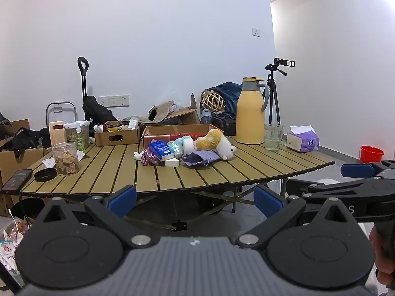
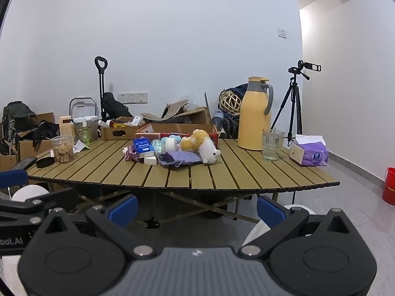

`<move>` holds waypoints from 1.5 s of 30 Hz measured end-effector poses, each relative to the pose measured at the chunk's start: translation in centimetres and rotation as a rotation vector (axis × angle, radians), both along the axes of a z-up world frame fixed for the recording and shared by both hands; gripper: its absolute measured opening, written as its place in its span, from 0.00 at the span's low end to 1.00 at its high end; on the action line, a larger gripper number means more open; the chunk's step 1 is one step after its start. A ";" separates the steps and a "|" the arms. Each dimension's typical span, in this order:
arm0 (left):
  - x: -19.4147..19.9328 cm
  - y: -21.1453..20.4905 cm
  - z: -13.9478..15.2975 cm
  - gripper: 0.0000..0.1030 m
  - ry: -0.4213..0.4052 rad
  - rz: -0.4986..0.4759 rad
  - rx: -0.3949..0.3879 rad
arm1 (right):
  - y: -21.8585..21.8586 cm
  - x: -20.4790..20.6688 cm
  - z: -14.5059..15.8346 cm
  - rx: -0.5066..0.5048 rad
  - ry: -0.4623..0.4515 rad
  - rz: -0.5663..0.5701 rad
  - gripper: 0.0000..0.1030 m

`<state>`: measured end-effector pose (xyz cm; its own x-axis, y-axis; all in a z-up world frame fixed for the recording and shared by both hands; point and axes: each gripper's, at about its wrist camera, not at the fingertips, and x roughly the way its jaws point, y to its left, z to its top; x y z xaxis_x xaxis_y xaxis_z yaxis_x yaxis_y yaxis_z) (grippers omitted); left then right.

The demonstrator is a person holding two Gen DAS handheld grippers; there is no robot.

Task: Organize soft objects

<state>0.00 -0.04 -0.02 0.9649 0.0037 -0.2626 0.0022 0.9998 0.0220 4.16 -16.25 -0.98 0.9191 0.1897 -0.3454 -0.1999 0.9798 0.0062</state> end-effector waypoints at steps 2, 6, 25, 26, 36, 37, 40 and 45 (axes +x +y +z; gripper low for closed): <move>0.0 0.0 0.0 1.00 -0.004 0.001 -0.002 | 0.0 0.1 -0.1 0.001 0.003 0.001 1.00; -0.2 0.0 0.1 1.00 -0.006 0.001 0.002 | -0.3 0.5 -0.2 0.011 0.013 0.005 1.00; -0.1 -0.2 0.4 1.00 -0.003 0.002 0.004 | 0.3 0.0 -0.2 -0.003 -0.014 -0.002 1.00; -0.1 -0.2 0.4 1.00 -0.003 0.002 0.004 | 0.3 -0.1 -0.2 -0.003 -0.014 -0.002 1.00; -0.1 -0.2 0.4 1.00 -0.004 0.002 0.003 | 0.2 0.0 -0.3 0.000 -0.007 -0.002 1.00; -0.1 -0.2 0.4 1.00 -0.004 0.002 0.003 | 0.2 0.0 -0.2 0.000 -0.006 -0.002 1.00; -0.1 -0.2 0.3 1.00 -0.004 0.003 0.003 | 0.1 0.0 -0.2 0.002 -0.007 -0.003 1.00; -0.2 -0.3 0.3 1.00 -0.004 0.002 0.002 | 0.1 0.1 -0.3 0.001 -0.009 -0.005 1.00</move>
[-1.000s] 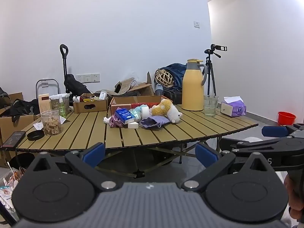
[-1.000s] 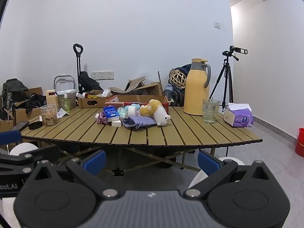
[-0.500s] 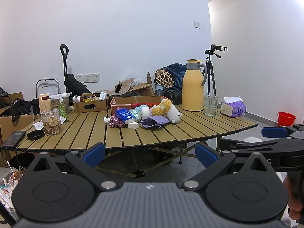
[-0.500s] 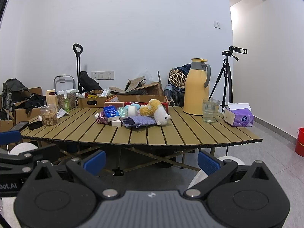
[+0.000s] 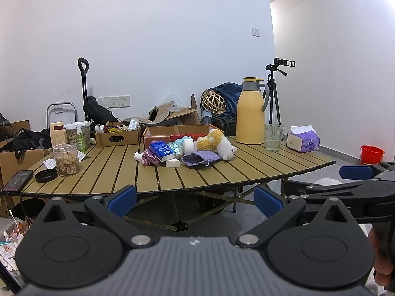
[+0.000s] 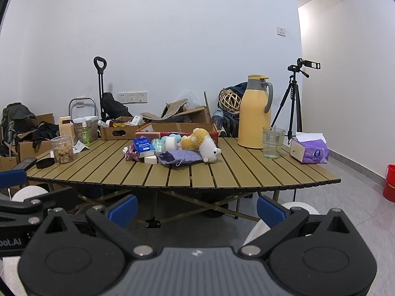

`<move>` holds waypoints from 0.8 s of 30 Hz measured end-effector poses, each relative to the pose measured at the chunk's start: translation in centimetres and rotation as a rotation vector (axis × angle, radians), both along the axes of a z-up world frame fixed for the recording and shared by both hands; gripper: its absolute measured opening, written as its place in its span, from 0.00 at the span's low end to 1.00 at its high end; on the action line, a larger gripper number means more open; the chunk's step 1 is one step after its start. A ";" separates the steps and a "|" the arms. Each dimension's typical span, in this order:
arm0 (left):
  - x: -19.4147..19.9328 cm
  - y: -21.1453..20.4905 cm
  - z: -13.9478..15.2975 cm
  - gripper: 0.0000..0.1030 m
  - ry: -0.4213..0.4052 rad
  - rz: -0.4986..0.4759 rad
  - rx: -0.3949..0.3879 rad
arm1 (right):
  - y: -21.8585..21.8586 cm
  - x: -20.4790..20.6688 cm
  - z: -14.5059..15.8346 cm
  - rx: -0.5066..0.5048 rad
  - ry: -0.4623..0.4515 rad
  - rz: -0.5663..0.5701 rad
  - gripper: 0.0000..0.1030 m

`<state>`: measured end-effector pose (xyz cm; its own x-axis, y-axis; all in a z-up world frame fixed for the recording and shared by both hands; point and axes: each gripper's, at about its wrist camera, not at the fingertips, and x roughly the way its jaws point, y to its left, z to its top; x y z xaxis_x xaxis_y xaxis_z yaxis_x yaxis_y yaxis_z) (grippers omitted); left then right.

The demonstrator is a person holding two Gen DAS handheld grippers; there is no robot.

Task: Organize soft objects

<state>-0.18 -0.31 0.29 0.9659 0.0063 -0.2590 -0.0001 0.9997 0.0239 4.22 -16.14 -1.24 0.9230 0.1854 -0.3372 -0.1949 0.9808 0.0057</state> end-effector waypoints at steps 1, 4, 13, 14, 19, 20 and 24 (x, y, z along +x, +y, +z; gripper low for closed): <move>0.0 0.0 0.0 1.00 -0.001 0.001 0.002 | 0.0 0.0 0.0 0.000 0.000 0.000 1.00; -0.1 -0.5 0.3 1.00 -0.010 0.010 0.032 | 0.0 0.0 0.0 0.002 -0.003 0.000 1.00; 0.4 -0.5 0.1 1.00 0.016 -0.026 -0.005 | -0.4 0.1 0.3 0.008 -0.017 -0.016 1.00; 0.4 -0.6 0.3 1.00 0.020 -0.021 0.010 | -0.3 0.1 0.2 0.007 -0.016 -0.013 1.00; 0.6 -0.9 1.5 1.00 -0.008 -0.015 0.040 | -0.4 0.1 0.3 0.015 -0.020 -0.008 1.00; 0.8 -1.0 1.6 1.00 -0.006 -0.015 0.039 | -0.6 0.2 0.3 0.019 -0.019 -0.012 1.00; 2.0 -0.7 0.6 1.00 0.061 -0.027 -0.002 | -1.1 0.5 0.5 0.027 -0.027 -0.034 1.00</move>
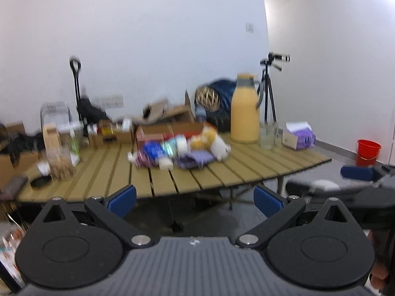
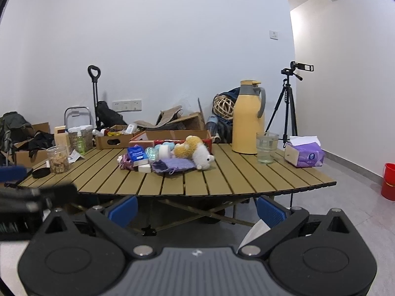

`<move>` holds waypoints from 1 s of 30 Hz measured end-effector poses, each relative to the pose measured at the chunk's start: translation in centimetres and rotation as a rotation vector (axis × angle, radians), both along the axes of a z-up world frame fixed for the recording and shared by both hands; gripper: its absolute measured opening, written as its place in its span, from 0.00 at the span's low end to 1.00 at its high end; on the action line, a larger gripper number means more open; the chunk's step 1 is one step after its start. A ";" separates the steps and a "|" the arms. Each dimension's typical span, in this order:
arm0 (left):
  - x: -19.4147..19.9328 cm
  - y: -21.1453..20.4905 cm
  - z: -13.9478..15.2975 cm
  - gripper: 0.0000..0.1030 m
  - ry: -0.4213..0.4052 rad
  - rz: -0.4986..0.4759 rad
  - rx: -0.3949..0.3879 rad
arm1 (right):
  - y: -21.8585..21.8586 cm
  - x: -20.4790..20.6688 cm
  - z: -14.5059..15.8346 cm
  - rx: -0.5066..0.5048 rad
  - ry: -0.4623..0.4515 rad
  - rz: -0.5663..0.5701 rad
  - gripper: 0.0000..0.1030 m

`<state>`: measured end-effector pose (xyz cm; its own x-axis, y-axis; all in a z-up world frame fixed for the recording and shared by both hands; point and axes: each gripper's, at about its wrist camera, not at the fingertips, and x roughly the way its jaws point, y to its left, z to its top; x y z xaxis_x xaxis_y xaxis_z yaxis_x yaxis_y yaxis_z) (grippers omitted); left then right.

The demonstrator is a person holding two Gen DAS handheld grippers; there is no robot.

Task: Organize soft objects

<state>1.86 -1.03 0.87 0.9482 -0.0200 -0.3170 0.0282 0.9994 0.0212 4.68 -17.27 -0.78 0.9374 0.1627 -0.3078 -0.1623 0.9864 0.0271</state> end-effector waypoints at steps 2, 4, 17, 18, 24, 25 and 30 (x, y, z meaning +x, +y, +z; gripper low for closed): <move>0.3 0.3 -0.9 1.00 0.033 0.008 -0.009 | -0.1 0.3 -0.1 0.006 0.009 0.001 1.00; -0.1 0.5 -0.7 1.00 0.011 0.022 0.020 | 0.0 0.4 -0.2 0.003 0.012 0.002 1.00; 2.0 1.3 -1.3 1.00 0.011 0.048 0.020 | 0.1 2.1 -0.7 -0.001 0.035 -0.007 1.00; 2.2 1.3 -1.5 1.00 0.015 0.044 0.018 | 0.2 2.3 -0.8 -0.004 0.034 -0.007 1.00; 4.9 2.3 -2.1 1.00 0.044 0.061 0.010 | 1.3 5.8 -1.0 -0.013 0.031 0.009 1.00; 5.6 2.5 -2.2 1.00 0.048 0.061 0.015 | 1.5 6.6 -1.2 -0.012 0.036 0.012 1.00; 9.0 3.7 -2.7 1.00 0.055 0.052 -0.003 | 2.5 10.0 -2.0 -0.012 0.042 0.014 1.00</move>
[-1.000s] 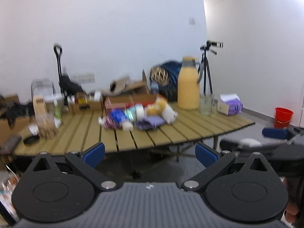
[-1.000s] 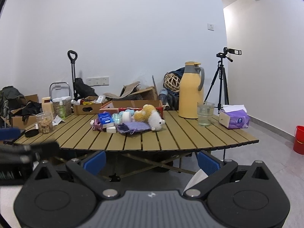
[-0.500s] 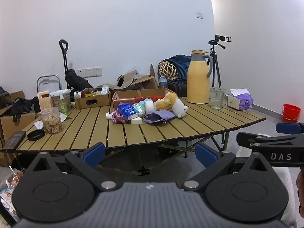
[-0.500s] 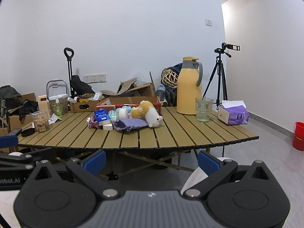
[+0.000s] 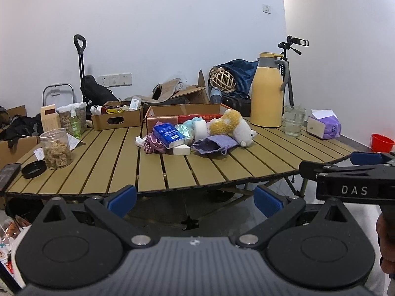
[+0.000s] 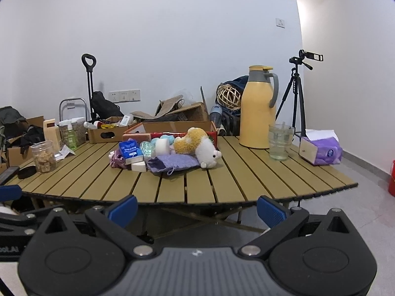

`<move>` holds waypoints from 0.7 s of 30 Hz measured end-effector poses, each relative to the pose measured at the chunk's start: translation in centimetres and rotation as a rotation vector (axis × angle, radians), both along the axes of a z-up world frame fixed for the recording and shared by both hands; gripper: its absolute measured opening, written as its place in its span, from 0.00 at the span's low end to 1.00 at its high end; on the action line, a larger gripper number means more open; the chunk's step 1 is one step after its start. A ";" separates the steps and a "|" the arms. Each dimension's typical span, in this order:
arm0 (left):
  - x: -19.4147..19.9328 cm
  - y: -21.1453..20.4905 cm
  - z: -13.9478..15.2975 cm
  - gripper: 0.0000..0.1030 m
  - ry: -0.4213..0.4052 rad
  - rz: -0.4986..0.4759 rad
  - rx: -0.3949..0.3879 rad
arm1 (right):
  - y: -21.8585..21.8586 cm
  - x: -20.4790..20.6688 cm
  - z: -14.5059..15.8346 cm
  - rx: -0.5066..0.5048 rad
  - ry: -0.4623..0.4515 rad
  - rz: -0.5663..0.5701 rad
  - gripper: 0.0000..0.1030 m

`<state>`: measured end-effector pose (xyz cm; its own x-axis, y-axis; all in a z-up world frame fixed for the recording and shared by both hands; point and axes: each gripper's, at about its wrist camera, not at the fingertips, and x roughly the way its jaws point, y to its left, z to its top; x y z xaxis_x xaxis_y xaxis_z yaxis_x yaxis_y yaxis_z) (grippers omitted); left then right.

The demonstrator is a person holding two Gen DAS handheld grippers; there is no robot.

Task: Organize soft objects
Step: 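Reach the right gripper to the white-and-yellow plush toy and grasp it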

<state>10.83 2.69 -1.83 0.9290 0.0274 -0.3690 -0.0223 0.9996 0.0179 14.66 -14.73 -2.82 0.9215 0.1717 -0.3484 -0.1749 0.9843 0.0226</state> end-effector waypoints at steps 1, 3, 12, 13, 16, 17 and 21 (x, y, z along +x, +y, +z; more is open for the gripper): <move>0.7 0.3 -0.1 1.00 0.008 0.001 -0.006 | 0.2 0.7 -0.1 -0.002 0.001 -0.005 1.00; 1.7 0.7 -0.3 1.00 0.021 0.001 -0.016 | 0.6 1.8 -0.3 0.002 0.020 -0.011 1.00; 0.8 1.2 -0.3 1.00 0.009 0.039 -0.034 | 1.6 0.8 -0.3 -0.028 -0.004 0.016 1.00; 0.7 1.3 -0.2 1.00 0.007 0.045 -0.037 | 1.5 0.7 -0.3 -0.024 -0.004 0.021 1.00; 1.1 1.2 -0.2 1.00 0.005 0.044 -0.023 | 0.6 1.2 -0.3 0.010 0.005 0.042 1.00; 1.3 1.2 -0.2 1.00 0.000 0.038 -0.020 | 0.4 1.5 -0.3 0.018 0.007 0.036 1.00; 3.8 1.9 -0.5 1.00 -0.002 0.030 -0.023 | -0.3 4.0 -0.2 0.017 0.009 0.041 1.00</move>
